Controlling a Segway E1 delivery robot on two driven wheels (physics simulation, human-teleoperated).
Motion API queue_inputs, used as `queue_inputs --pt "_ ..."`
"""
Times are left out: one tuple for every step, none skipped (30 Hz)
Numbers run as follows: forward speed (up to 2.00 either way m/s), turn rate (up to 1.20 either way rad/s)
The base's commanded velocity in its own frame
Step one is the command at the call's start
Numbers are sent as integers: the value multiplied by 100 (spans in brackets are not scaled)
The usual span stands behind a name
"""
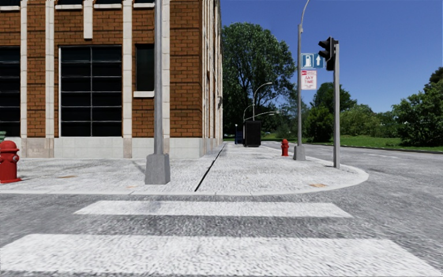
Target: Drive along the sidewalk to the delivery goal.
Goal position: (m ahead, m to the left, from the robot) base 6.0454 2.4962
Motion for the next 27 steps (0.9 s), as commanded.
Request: queue_inputs --pt "200 0" --pt "200 0" --pt "200 0" --pt "200 0" --pt "200 0" --pt "200 0" --pt "200 0" --pt "200 0" --pt "200 0" --pt "200 0" --pt "200 0" --pt "200 0" --pt "200 0" --pt "200 0" --pt "200 0" --pt "200 0" --pt "200 0" --pt "200 0" --pt "200 0" --pt "200 0" --pt "200 0" --pt "200 0" --pt "200 0" --pt "200 0" --pt "200 0" --pt "200 0" --pt "200 0"
